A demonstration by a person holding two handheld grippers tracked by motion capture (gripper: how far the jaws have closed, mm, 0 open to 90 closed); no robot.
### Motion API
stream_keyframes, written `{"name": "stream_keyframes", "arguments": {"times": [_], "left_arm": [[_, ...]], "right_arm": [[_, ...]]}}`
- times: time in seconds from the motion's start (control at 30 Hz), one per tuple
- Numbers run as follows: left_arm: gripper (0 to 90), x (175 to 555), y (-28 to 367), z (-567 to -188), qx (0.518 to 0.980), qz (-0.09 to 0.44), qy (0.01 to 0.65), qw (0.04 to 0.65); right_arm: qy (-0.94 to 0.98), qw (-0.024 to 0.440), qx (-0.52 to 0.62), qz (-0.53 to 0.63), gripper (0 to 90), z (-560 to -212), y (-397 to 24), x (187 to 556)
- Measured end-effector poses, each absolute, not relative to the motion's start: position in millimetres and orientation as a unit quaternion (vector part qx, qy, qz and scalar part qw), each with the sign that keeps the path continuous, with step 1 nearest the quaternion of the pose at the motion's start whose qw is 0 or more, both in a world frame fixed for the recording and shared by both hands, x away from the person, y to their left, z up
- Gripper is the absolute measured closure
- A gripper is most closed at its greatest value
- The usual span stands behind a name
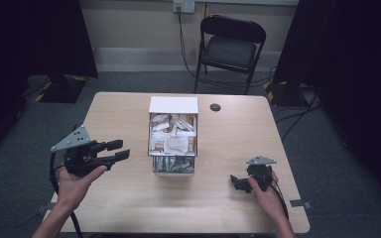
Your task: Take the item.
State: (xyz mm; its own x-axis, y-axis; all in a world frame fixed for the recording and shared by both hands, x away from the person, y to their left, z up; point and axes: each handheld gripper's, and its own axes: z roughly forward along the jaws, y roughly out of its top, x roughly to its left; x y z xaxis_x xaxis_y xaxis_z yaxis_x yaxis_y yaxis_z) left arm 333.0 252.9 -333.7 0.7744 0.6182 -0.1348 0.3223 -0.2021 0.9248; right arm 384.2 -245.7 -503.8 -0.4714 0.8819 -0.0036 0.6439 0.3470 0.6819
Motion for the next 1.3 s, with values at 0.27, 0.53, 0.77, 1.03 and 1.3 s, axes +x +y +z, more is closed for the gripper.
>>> {"name": "stream_keyframes", "arguments": {"times": [0.27, 0.53, 0.77, 1.03, 1.3], "left_arm": [[58.4, 340, 231, -323, 0.762, 0.122, 0.282, 0.57], [59.7, 349, 207, -313, 0.773, 0.11, 0.256, 0.57], [63.9, 361, 184, -311, 0.781, 0.092, 0.238, 0.571], [62.3, 378, 165, -314, 0.789, 0.068, 0.238, 0.562], [59.5, 392, 151, -314, 0.804, 0.054, 0.228, 0.547]], "right_arm": [[0.799, 0.19, 0.477, 0.314, 0.0, -504, -246, 384], [0.799, 0.19, 0.477, 0.314, 0.0, -504, -246, 384], [0.799, 0.19, 0.476, 0.314, 0.0, -504, -246, 384], [0.799, 0.189, 0.476, 0.314, 0.0, -504, -246, 384], [0.8, 0.189, 0.475, 0.314, 0.0, -504, -246, 385]]}}
